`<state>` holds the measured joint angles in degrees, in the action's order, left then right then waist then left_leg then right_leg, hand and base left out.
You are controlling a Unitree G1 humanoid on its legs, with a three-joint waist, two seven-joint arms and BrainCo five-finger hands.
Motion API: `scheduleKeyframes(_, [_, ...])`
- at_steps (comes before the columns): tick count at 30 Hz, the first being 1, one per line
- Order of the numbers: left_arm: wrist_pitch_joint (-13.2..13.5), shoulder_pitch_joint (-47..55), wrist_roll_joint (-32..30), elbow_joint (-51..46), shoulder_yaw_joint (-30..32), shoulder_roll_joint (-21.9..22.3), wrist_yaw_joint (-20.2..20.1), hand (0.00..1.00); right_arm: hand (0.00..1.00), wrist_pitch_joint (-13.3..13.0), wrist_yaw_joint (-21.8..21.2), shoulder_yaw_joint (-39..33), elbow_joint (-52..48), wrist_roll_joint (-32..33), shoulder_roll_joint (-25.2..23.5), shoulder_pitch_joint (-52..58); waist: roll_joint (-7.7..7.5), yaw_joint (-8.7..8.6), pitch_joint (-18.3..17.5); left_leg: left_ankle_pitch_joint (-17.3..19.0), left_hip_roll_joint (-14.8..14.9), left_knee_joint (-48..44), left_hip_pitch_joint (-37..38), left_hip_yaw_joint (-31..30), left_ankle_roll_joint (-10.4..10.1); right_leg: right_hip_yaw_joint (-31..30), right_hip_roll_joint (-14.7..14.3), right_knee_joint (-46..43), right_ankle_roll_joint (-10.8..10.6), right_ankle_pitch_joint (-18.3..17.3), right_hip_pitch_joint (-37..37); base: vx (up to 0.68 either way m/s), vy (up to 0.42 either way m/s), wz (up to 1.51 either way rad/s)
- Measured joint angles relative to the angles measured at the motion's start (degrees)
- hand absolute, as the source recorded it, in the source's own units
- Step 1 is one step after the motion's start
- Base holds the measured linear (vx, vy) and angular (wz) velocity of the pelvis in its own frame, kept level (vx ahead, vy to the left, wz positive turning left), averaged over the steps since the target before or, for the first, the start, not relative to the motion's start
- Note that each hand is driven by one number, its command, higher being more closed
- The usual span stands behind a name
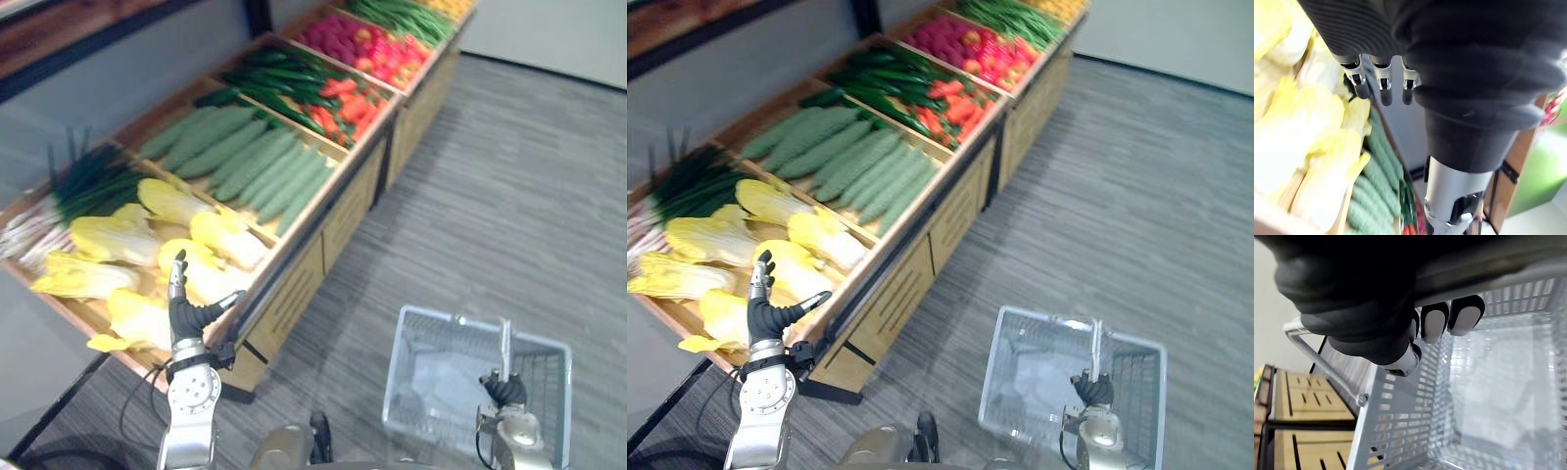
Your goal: Pick vegetable in the basket
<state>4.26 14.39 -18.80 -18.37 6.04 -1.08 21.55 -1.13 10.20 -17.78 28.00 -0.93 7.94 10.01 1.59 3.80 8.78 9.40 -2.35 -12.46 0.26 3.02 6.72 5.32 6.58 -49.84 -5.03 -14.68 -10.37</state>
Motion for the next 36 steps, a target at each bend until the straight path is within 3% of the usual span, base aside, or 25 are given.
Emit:
scheduleKeyframes(1, [-0.05, -0.01, -0.06, -0.35, -0.75, 0.44, 0.68, 0.00, 1.00, -0.61, -0.10, 0.37, -1.28, 0.46, -0.92, 0.87, -0.04, -0.06, -0.07, 1.01, 0.22, -1.00, 0.66, -3.20, -0.45, -3.27, -1.98, 3.74, 1.11, -0.95, -1.87, 0.21, -0.117, 1.17])
scheduleKeyframes(2, [-0.05, -0.14, -0.06, -0.47, -1.40, 0.59, 1.09, 0.00, 1.00, -0.86, -0.17, 0.57, -1.76, 0.61, -1.31, 1.50, -0.08, -0.09, -0.08, 1.70, 0.31, -1.98, 0.62, -5.04, -0.85, -5.13, -3.27, 6.24, 1.38, -1.11, -2.68, 0.25, -0.201, 1.55])
scheduleKeyframes(4, [-0.09, -0.31, 0.00, -0.55, -3.36, 1.51, 1.29, 0.00, 1.00, -1.29, -0.25, 0.79, -2.14, 1.50, -2.49, 3.29, -0.51, -0.12, -0.12, 4.73, 0.06, -6.76, -0.98, -13.06, -2.99, -14.42, -7.00, 15.82, 1.51, -0.80, -4.01, 0.27, -0.296, 1.83])
scheduleKeyframes(5, [-0.12, -0.31, 0.00, -0.56, -3.92, 1.54, 1.28, 0.00, 1.00, -1.29, -0.24, 0.80, -2.25, 1.94, -2.74, 3.94, -0.97, -0.36, -0.31, 5.74, -0.53, -8.12, -1.80, -15.28, -3.51, -16.52, -7.26, 18.55, 1.64, -0.21, -3.80, 0.19, -0.312, 2.08])
scheduleKeyframes(6, [-0.12, -0.35, 0.05, -1.18, -4.49, 1.17, 1.13, 0.00, 1.00, -1.31, -0.24, 0.94, -2.32, 2.66, -3.52, 5.23, -3.82, -0.15, -0.96, 8.10, -2.60, -10.83, -3.29, -17.61, -4.70, -18.97, -5.29, 23.30, 2.83, 2.64, -3.35, 0.20, -0.379, 1.87])
scheduleKeyframes(7, [-0.40, -0.09, 0.27, -0.89, -5.29, 1.65, 1.02, 0.00, 1.00, -0.97, -0.23, 0.71, -1.05, 3.12, -3.49, 5.35, -4.28, 0.33, -0.28, 10.32, -1.77, -13.59, -4.45, -17.99, -5.94, -15.90, -4.36, 21.82, -0.08, 3.51, -3.19, 0.19, -0.364, 1.75])
scheduleKeyframes(9, [-0.66, 0.76, 0.29, -0.88, -6.58, 2.23, 0.86, 0.00, 1.00, -0.80, -0.10, 0.50, -1.10, 4.05, -2.65, 5.62, -1.95, 0.14, -1.37, 9.60, 1.61, -14.40, -6.92, -16.60, -7.43, -9.98, -4.17, 23.21, 1.18, 3.17, -2.38, 0.13, -0.261, 1.57])
scheduleKeyframes(10, [-0.60, -0.21, 0.61, -0.85, -7.10, 2.73, 0.33, 0.00, 1.00, -0.80, -0.10, 0.22, -0.69, 5.16, -1.99, 5.41, -1.11, 0.38, -1.39, 7.74, 3.46, -12.16, -7.53, -15.26, -9.67, -5.97, -3.53, 24.27, 1.88, 3.47, -1.90, 0.12, -0.243, 1.52])
scheduleKeyframes(12, [-0.59, -0.76, 1.21, -0.83, -7.20, 3.14, -0.29, 0.00, 1.00, -0.77, -0.04, 0.24, -0.05, 6.48, -2.29, 5.05, -1.03, 0.44, -1.43, 4.78, 5.53, -8.47, -7.53, -11.73, -10.56, -2.69, -2.94, 26.09, 2.68, 4.00, -0.57, 0.08, -0.235, 1.09])
scheduleKeyframes(15, [-0.59, -2.32, 2.37, -0.55, -7.87, 2.83, -0.92, 0.00, 1.00, -0.78, 0.13, -1.01, 0.98, 8.01, -2.43, 6.27, -1.01, 0.19, -1.04, 2.69, 8.41, -7.27, -7.66, -2.29, -10.13, 0.49, -2.17, 27.47, 3.25, 4.35, 1.47, 0.00, -0.105, 0.60])
scheduleKeyframes(18, [-0.58, -5.13, 2.19, -0.42, -8.68, 0.88, -1.86, 0.00, 1.00, -0.85, -0.16, -1.60, 0.89, 9.40, -3.31, 6.27, -1.69, -0.12, -0.66, 2.74, 8.85, -6.02, -7.65, 2.18, -7.68, 2.10, -0.93, 28.31, 3.15, 4.37, 2.50, -0.07, 0.001, 0.40])
scheduleKeyframes(19, [-0.56, -6.54, 2.06, -0.35, -8.84, -0.42, -2.41, 0.00, 1.00, -0.85, -0.20, -1.66, 0.89, 9.49, -3.77, 6.32, -1.78, -0.54, -0.62, 2.84, 10.73, -5.33, -7.55, 7.02, -7.55, 2.86, -0.29, 28.75, 2.85, 4.59, 2.52, -0.08, -0.007, 0.51])
scheduleKeyframes(20, [-0.55, -7.56, 1.69, -0.17, -8.76, -1.46, -2.71, 0.00, 1.00, -0.82, -0.28, -1.76, 0.91, 10.00, -3.84, 6.18, -2.10, -1.41, -0.42, 1.85, 11.37, -4.17, -7.48, 9.47, -8.86, 3.43, 0.19, 29.44, 2.63, 4.94, 2.53, -0.07, -0.010, 0.46])
scheduleKeyframes(27, [-0.73, -14.17, -1.70, 9.46, -8.91, -7.43, -4.09, 0.00, 1.00, -0.80, -1.69, -1.63, 0.92, 9.92, -3.75, 5.75, -2.78, -1.81, -0.70, -4.22, 9.75, 3.60, -4.50, 12.71, -10.07, 1.96, 0.36, 33.26, 1.67, 7.11, 2.95, 0.00, 0.034, -0.05])
scheduleKeyframes(30, [-1.95, -16.10, -3.19, 13.38, -8.82, -7.79, -4.04, 0.00, 1.00, -0.79, -2.07, -1.57, 0.92, 9.93, -3.82, 5.48, -3.01, -3.04, -0.98, -5.48, 9.13, 6.08, -3.31, 13.30, -10.44, 0.82, 0.22, 33.84, 1.69, 7.15, 2.93, 0.07, 0.008, -0.11])
scheduleKeyframes(36, [-3.88, -20.89, -3.50, 21.53, -9.58, -7.80, -4.01, 0.00, 1.00, -0.80, -2.73, -1.58, 0.90, 10.57, -3.95, 5.19, -3.43, -3.69, -1.21, -6.82, 9.41, 8.62, -3.48, 14.61, -11.38, -0.85, -1.06, 34.03, 1.96, 7.22, 0.70, 0.05, -0.028, -0.13])
